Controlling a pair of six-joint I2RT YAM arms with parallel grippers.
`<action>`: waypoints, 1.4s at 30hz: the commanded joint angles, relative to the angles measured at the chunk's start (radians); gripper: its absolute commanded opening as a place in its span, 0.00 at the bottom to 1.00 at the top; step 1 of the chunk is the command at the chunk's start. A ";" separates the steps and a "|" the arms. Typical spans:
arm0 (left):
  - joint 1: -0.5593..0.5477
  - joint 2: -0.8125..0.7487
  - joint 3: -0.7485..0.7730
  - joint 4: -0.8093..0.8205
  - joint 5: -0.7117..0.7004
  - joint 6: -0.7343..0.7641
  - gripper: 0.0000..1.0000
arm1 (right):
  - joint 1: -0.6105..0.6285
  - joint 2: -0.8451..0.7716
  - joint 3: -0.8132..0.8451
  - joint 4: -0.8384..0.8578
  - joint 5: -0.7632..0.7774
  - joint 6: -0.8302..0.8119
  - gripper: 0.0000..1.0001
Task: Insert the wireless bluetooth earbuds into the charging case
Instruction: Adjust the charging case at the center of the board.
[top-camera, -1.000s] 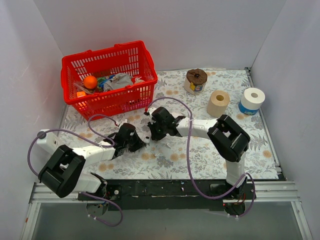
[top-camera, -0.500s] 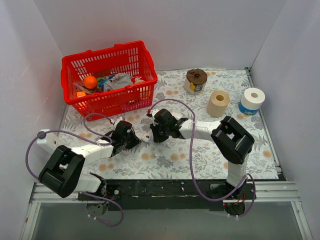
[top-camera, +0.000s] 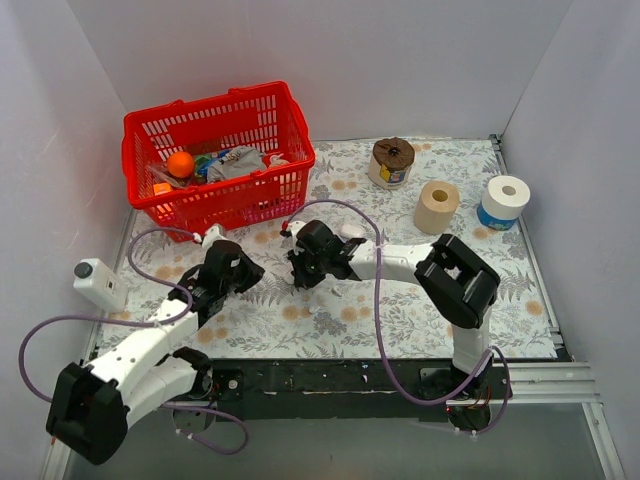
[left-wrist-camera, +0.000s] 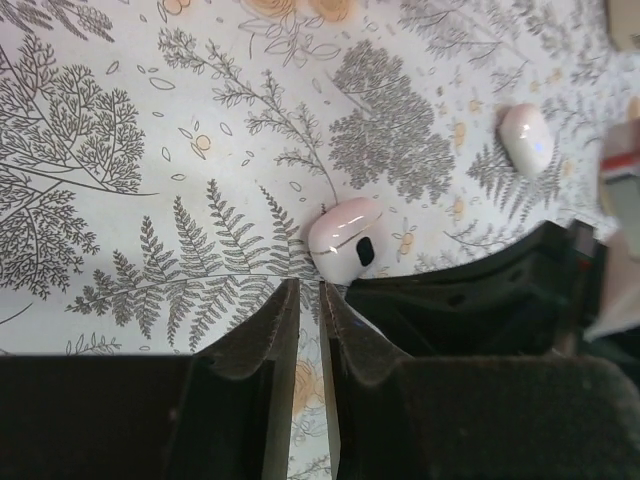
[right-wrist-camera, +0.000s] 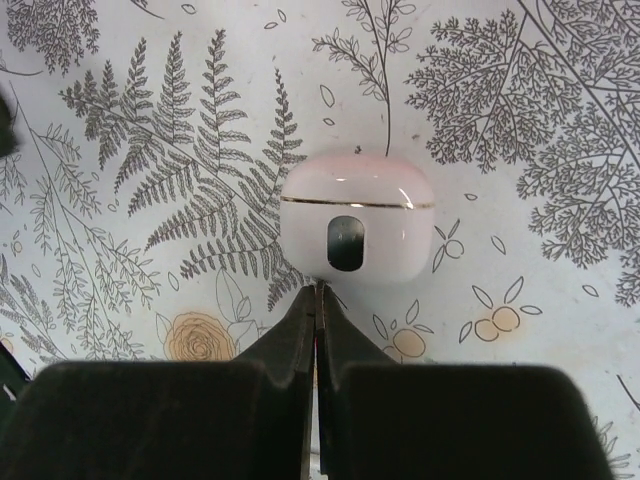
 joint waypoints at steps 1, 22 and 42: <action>0.008 -0.112 0.029 -0.143 -0.041 0.004 0.14 | 0.002 0.032 0.055 0.031 0.033 0.043 0.01; 0.006 -0.140 -0.002 -0.125 0.017 0.020 0.72 | 0.006 -0.167 -0.036 0.051 0.098 0.029 0.11; -0.018 0.504 0.366 0.012 0.063 0.377 0.98 | 0.006 -0.893 -0.278 -0.222 0.346 -0.009 0.31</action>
